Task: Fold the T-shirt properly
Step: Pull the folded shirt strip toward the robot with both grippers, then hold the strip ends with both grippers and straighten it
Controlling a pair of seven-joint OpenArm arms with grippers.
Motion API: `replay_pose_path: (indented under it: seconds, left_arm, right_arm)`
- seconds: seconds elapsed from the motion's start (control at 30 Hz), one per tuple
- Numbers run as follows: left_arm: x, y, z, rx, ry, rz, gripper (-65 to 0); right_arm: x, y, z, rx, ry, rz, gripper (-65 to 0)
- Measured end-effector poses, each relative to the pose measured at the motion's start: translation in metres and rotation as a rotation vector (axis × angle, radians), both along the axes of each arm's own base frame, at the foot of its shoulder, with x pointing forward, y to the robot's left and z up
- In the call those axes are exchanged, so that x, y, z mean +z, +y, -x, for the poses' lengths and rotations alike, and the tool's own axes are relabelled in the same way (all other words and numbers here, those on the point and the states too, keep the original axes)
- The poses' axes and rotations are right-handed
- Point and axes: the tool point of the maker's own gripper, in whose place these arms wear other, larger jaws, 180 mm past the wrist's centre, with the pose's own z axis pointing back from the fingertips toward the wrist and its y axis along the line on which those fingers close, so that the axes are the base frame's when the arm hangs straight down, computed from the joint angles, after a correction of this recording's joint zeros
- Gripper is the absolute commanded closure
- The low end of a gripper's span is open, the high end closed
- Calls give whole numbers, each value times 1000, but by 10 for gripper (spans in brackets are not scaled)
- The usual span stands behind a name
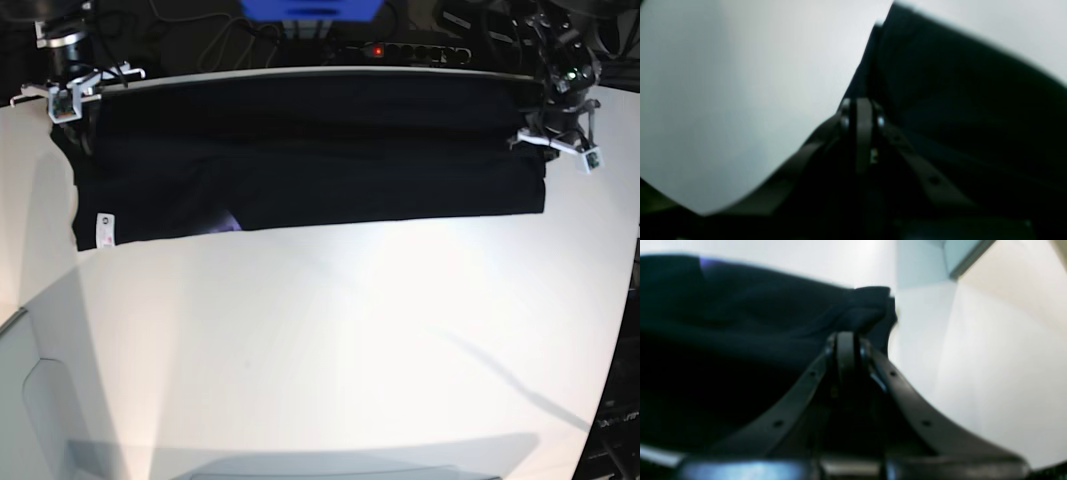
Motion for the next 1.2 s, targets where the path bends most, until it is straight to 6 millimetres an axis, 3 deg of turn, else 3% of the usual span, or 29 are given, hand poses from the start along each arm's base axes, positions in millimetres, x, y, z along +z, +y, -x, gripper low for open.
replay_pose_path:
  seconds: [0.6, 0.67, 0.77, 0.9, 1.07, 1.2]
  left_arm:
    - [-6, -2, 7, 5, 16, 11, 0]
    - [-6, -3, 6, 5, 14, 11, 0]
    - [-6, -2, 6, 5, 14, 11, 0]
    - [-6, -2, 6, 5, 14, 11, 0]
    - [-6, -2, 6, 5, 14, 11, 0]
    - [-6, -3, 6, 5, 14, 12, 0]
  right_arm:
    - [-42, -23, -44, -112, 99, -50, 0]
    - [-34, -20, -45, -100, 75, -59, 0]
    - [-3, -9, -45, -42, -69, -151, 0]
    - [7, 9, -42, 28, -128, -253, 0]
    - [11, 6, -45, 21, -147, -262, 0]
    - [29, -17, -41, -86, -254, -312, 0]
